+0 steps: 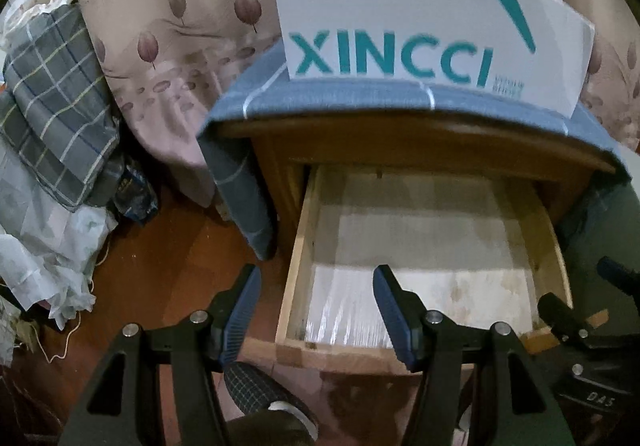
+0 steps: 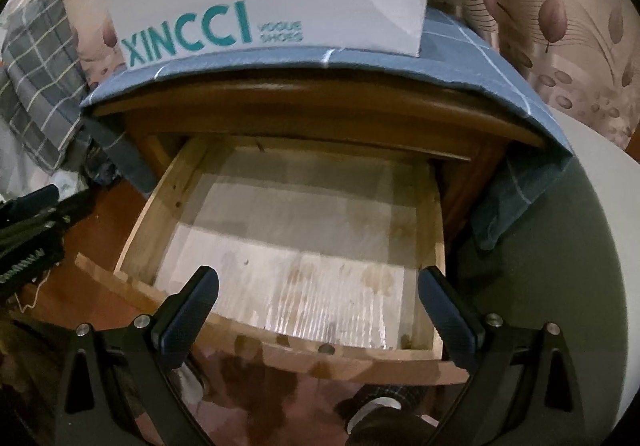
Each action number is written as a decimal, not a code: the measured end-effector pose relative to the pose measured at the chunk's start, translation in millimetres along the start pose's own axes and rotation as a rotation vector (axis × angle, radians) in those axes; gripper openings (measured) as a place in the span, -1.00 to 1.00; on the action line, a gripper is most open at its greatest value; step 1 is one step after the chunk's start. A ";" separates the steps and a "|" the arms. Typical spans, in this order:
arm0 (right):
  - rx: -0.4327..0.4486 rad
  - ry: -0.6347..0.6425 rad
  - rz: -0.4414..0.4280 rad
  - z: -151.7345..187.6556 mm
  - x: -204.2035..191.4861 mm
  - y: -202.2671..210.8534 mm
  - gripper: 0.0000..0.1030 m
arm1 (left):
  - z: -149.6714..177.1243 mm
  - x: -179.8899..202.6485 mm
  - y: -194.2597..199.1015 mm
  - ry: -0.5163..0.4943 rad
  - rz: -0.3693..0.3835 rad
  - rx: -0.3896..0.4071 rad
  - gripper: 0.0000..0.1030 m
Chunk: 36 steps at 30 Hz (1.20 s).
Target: Take underwear out of drawer
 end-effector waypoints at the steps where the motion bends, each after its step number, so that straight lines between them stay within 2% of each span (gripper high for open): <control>1: -0.005 0.005 0.000 0.8 -1.5 -1.4 0.92 | 1.6 0.2 -1.9 -0.002 -0.003 -0.010 0.16; 3: -0.016 0.009 -0.007 1.7 -3.4 -5.4 0.92 | 4.2 0.8 -6.8 0.003 0.027 -0.040 0.16; 6: -0.024 0.008 -0.001 1.2 -3.6 -9.9 0.92 | 5.2 3.8 -12.7 -0.005 0.034 -0.069 0.16; 12: -0.041 -0.023 0.000 2.1 2.2 -17.0 0.92 | 6.4 9.3 -14.9 -0.013 0.031 -0.072 0.16; 17: -0.050 -0.034 0.001 3.7 5.8 -21.3 0.92 | 7.8 16.1 -10.9 -0.043 0.020 -0.041 0.16; 36: -0.067 -0.030 0.005 5.9 6.6 -25.0 0.92 | 7.8 21.5 -18.4 -0.050 0.006 -0.064 0.16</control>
Point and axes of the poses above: each gripper's, at about its wrist camera, not at the fingertips, and y roughly against the way its jaws point, x to its right, z to its underside, the point moved 1 cm from there along -y, roughly the way its jaws point, and after that the axes turned 14 degrees about -z, right-handed, at the moved point
